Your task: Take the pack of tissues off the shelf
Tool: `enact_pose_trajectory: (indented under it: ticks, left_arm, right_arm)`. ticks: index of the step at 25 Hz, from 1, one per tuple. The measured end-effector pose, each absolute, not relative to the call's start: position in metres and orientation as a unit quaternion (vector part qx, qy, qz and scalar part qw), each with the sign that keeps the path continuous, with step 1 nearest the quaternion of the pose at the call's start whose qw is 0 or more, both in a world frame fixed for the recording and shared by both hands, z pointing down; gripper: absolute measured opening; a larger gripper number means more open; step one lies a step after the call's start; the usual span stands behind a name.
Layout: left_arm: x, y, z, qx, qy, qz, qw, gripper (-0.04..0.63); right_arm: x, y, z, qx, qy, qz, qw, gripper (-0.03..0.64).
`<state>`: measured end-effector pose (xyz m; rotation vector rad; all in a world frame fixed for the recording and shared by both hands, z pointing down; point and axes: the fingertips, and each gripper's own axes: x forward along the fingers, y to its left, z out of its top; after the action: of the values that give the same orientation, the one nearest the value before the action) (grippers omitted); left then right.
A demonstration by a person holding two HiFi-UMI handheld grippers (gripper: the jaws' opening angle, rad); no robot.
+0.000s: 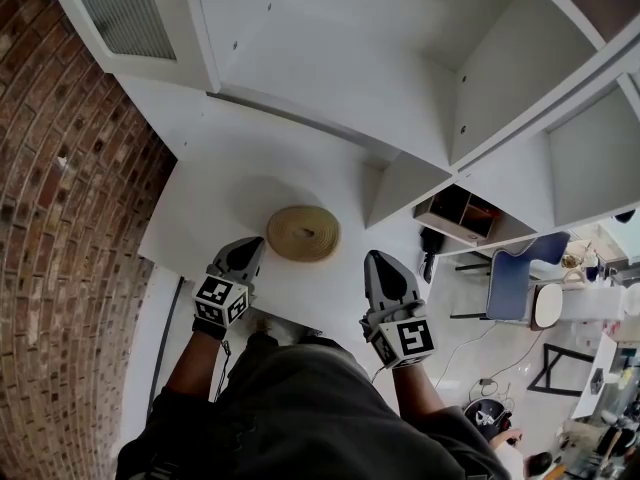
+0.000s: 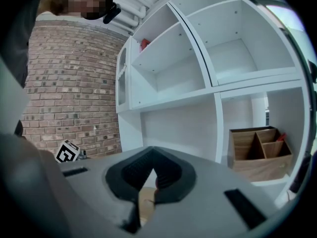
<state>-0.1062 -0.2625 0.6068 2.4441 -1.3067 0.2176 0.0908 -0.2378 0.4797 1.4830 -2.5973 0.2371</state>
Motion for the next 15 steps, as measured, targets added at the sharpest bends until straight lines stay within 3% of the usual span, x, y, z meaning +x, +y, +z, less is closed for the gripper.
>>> enact_pose_trajectory:
  ticks: [15]
  left_arm:
    - [-0.1092,-0.2622,0.6126,0.859,-0.467,0.081,0.192,0.002]
  right_arm:
    - [0.0933,-0.2421,0.4794,0.497,-0.863,0.072,0.061,-0.002]
